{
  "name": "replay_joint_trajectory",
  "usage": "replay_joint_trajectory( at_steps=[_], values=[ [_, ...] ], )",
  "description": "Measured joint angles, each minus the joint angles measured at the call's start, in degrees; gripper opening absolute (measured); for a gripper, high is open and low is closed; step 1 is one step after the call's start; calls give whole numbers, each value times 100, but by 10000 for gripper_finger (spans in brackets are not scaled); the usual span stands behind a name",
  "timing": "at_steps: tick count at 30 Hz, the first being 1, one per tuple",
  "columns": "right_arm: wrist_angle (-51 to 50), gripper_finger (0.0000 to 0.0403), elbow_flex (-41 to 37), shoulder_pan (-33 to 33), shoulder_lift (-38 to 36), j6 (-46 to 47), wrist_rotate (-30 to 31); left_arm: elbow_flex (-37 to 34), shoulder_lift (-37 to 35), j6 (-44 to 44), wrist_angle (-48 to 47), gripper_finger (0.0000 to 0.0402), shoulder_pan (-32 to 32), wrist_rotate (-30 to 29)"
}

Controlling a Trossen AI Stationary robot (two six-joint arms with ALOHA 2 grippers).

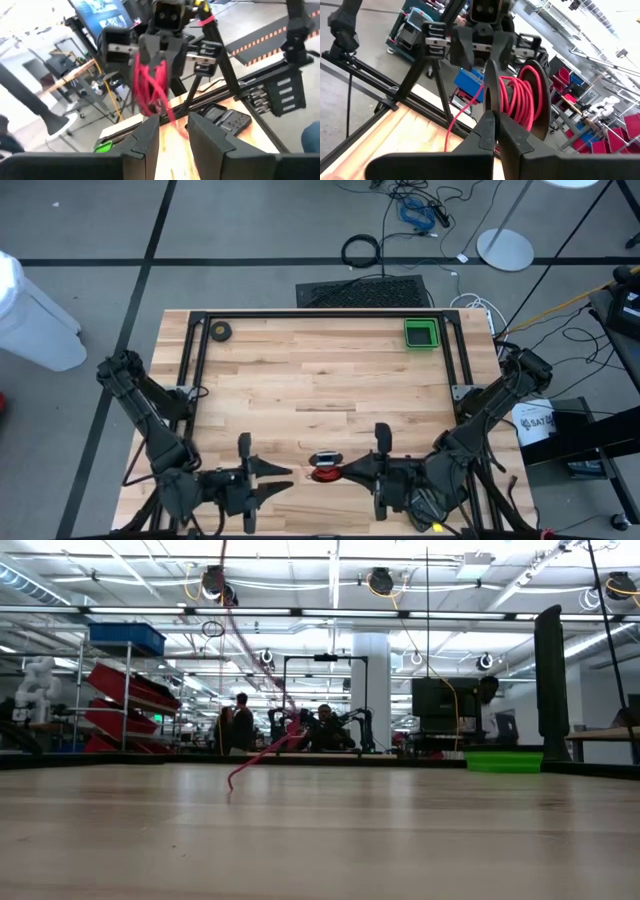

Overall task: Coil cords
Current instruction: Uncoil the red wire on the black spool

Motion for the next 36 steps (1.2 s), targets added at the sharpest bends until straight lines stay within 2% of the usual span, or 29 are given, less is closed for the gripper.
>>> replay_joint_trajectory(
  at_steps=[5, 8, 12, 17, 23, 33, 36],
  values=[
    [-6, 0, 0, -5, 0, -11, 291, 0, 3, -943, -95, 110, 296, 714],
    [-14, 0, 0, -4, 0, -37, 292, 0, 111, -1112, -263, 110, 438, 987],
    [-10, 0, 0, 48, 0, -106, 283, -6, 281, -1219, -589, 110, 598, 1040],
    [-39, 0, 0, 112, -15, -120, 303, -4, 330, -1236, -536, 110, 763, 1005],
    [-50, 0, 0, 223, -37, -305, 705, -4, 334, -1516, -536, 110, 783, 1010],
    [-53, 0, 0, 264, -37, -361, 743, -4, 334, -2092, -737, 110, 783, 1007],
    [-46, 0, 0, 264, -37, -363, 745, -4, 334, -2130, -812, 110, 784, 790]
  ],
)
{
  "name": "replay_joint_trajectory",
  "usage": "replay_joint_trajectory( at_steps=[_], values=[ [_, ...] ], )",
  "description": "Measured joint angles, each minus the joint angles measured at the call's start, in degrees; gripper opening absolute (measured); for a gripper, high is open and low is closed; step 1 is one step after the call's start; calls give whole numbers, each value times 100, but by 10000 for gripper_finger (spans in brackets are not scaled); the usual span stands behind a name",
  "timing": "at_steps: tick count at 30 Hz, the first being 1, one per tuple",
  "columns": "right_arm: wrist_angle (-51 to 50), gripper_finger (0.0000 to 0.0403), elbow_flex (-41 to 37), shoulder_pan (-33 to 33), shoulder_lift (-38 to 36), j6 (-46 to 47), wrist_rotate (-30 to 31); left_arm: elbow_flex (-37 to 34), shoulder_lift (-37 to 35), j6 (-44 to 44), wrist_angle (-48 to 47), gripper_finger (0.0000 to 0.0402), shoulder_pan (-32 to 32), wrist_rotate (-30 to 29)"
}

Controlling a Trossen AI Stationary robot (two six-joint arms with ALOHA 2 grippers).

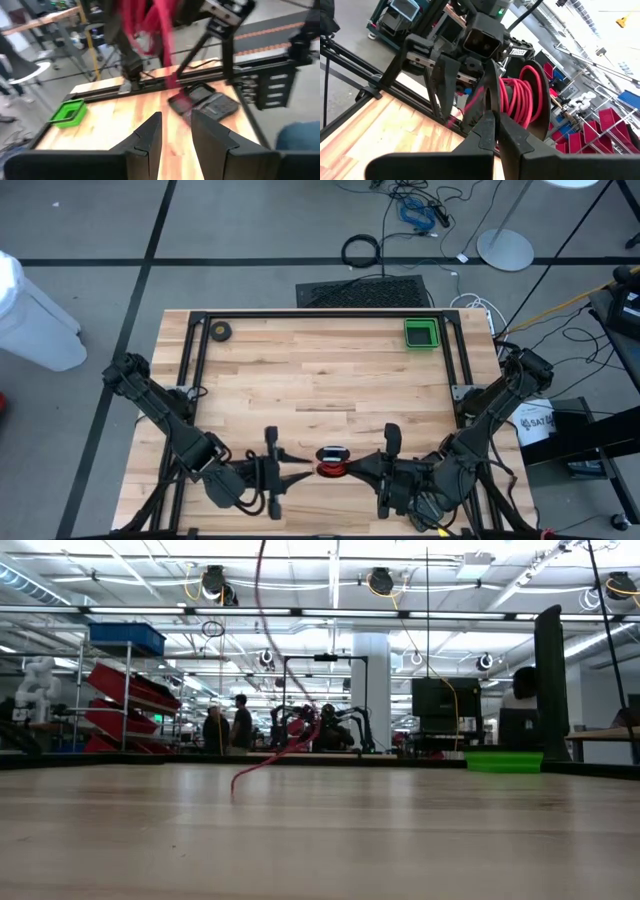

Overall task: Coil cords
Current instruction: Uncoil the red wire on the black spool

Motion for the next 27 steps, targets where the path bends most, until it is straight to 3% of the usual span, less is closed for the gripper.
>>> replay_joint_trajectory(
  at_steps=[5, 16, 27],
  values=[
    [0, 0, 0, 0, 0, 3, -2, 0, -2, 0, 8, 110, 14, -361],
    [0, 0, 0, 0, 0, 13, -5, 0, -2, -4, 35, 110, 11, -368],
    [-2, 0, 0, 0, 0, 17, -13, 0, -2, -288, 37, 110, -21, 389]
  ],
)
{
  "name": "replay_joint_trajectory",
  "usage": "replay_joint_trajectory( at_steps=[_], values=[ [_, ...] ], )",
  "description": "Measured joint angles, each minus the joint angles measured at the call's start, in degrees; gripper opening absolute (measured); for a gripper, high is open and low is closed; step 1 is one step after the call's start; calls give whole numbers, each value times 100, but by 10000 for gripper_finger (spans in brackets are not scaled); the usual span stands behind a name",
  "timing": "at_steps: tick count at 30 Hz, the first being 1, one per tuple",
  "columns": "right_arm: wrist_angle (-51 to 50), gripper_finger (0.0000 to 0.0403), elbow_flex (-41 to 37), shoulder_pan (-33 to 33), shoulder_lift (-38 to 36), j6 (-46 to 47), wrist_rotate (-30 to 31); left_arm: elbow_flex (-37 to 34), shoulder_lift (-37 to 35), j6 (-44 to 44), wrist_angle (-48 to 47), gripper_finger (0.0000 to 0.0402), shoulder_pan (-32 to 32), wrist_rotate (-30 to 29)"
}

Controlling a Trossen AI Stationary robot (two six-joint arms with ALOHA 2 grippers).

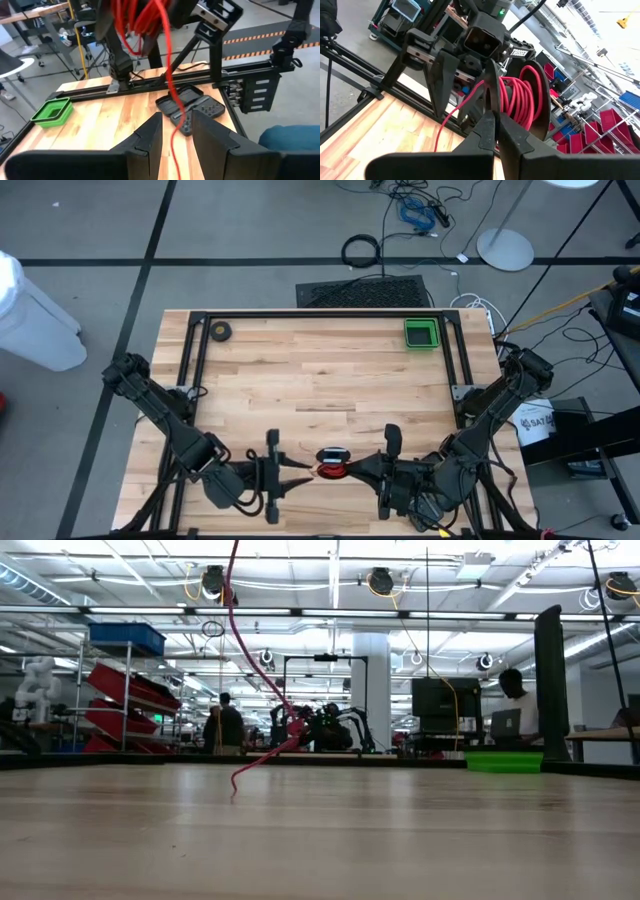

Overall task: Coil cords
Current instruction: Uncoil the red wire on the black spool

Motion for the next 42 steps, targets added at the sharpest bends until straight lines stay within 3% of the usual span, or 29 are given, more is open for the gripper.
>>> replay_joint_trajectory(
  at_steps=[26, 31, 36, 42],
  values=[
    [1, 0, 0, 0, 2, 1, -3, 4, 44, -6, 303, 105, 191, 174],
    [0, 0, 0, 0, 2, 0, 0, 4, 44, 188, 295, 75, 178, 174],
    [-41, 0, 2, 0, 2, 2, 8, 4, 44, 399, 291, 14, 182, -29],
    [-244, 0, 3, -5, 4, 152, 100, 4, 44, 537, 299, 6, 144, -382]
  ],
)
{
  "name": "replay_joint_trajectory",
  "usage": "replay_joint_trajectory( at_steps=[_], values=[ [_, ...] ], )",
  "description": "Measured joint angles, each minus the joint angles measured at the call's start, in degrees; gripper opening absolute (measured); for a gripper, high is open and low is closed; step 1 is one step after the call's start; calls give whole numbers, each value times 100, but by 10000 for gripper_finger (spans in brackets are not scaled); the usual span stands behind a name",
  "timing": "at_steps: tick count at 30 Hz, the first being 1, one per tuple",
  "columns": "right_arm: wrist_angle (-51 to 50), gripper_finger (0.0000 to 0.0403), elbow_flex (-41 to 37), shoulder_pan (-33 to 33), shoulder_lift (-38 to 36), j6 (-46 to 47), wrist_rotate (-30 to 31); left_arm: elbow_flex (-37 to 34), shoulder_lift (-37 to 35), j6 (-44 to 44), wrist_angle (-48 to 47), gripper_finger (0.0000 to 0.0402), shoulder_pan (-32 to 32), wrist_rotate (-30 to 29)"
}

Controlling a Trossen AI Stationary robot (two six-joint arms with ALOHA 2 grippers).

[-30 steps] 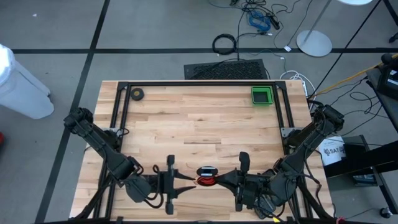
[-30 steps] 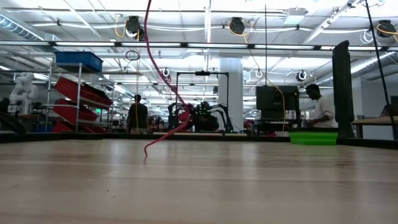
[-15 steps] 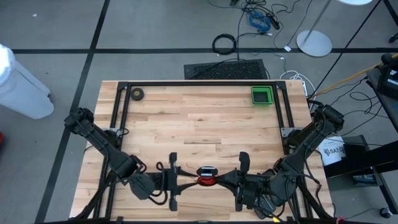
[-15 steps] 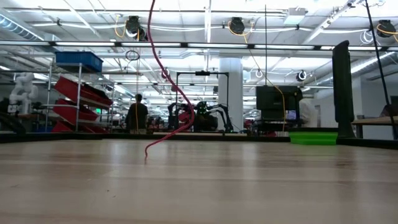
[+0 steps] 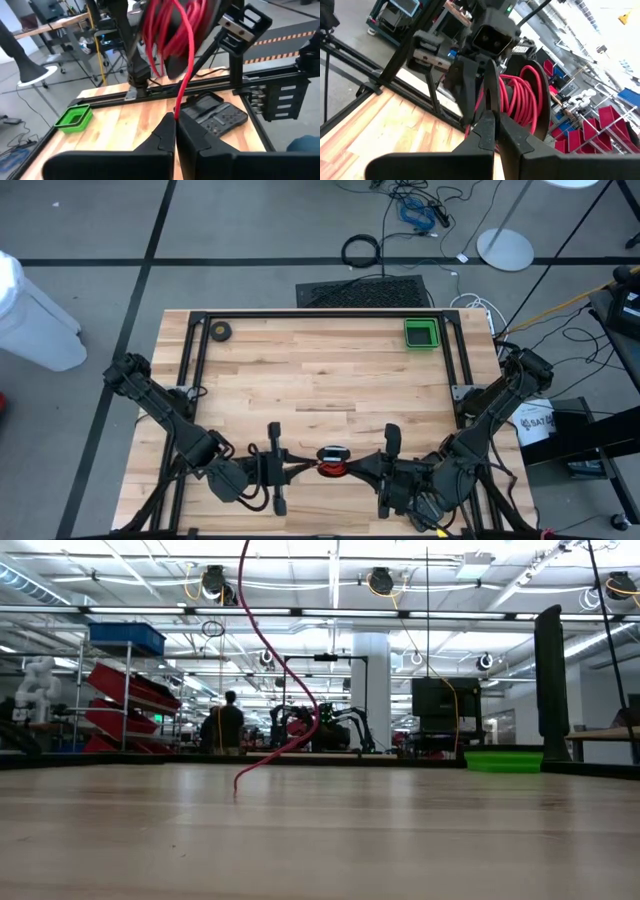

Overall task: Coil cords
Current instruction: Uncoil the red wire on the black spool

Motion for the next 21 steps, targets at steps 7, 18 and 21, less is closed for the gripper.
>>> replay_joint_trajectory(
  at_steps=[7, 18, 21],
  values=[
    [-343, 0, 0, -95, 1, 351, 3, 0, -37, 533, 401, 3, -222, -231],
    [-432, 0, -1, -248, 1, 815, -606, 2, -68, 1742, 627, 2, -619, -1160],
    [-521, 0, 2, -363, 1, 1074, -960, 2, -68, 1910, 699, 2, -654, -1397]
  ],
)
